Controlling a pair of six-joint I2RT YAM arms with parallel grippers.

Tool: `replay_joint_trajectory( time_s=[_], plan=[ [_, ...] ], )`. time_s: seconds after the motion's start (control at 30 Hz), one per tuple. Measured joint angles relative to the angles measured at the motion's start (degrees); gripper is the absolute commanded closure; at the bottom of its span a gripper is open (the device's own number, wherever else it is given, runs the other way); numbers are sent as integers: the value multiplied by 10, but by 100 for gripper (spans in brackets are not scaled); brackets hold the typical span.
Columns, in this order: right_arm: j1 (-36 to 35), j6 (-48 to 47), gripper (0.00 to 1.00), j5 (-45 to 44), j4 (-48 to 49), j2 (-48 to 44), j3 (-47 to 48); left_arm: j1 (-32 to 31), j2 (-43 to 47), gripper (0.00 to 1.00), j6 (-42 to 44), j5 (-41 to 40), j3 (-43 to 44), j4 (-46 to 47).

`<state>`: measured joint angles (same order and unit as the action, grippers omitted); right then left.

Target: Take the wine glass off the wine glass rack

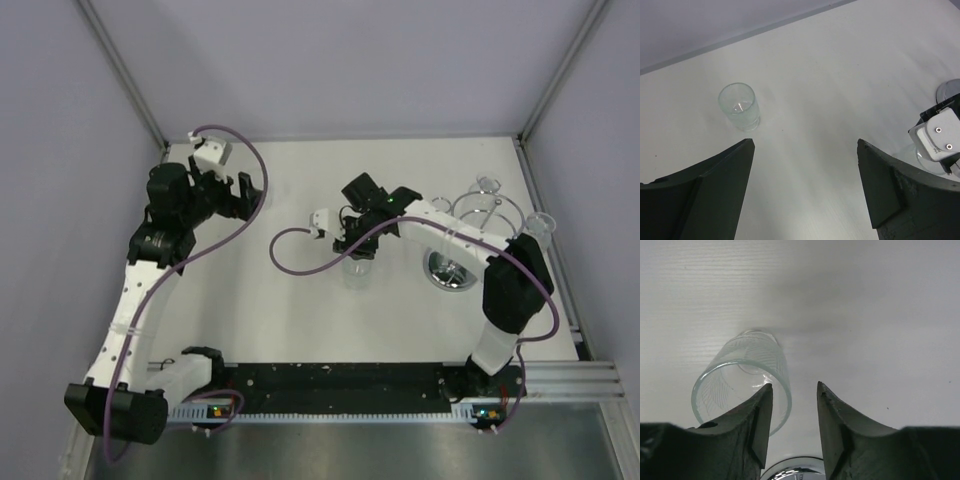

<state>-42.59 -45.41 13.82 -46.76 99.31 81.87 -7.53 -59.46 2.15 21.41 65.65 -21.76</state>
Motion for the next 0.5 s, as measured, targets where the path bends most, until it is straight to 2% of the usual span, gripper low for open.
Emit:
replay_joint_trajectory(
  time_s=[0.2,0.27,0.3,0.33,0.5],
  plan=[
    [1,1,47,-5,-5,-9,4,0,-20,20,3,13,0,-18],
    [8,4,38,-3,-19,-33,4,0,-33,27,9,34,2,-28],
    [13,7,26,-1,-26,-52,4,-2,-42,30,13,48,5,-37],
    [21,13,1,2,-30,-74,4,-4,-56,32,19,60,12,-48],
    [99,83,1,-5,-14,-205,5,-58,-134,39,61,97,56,-112]
  ],
)
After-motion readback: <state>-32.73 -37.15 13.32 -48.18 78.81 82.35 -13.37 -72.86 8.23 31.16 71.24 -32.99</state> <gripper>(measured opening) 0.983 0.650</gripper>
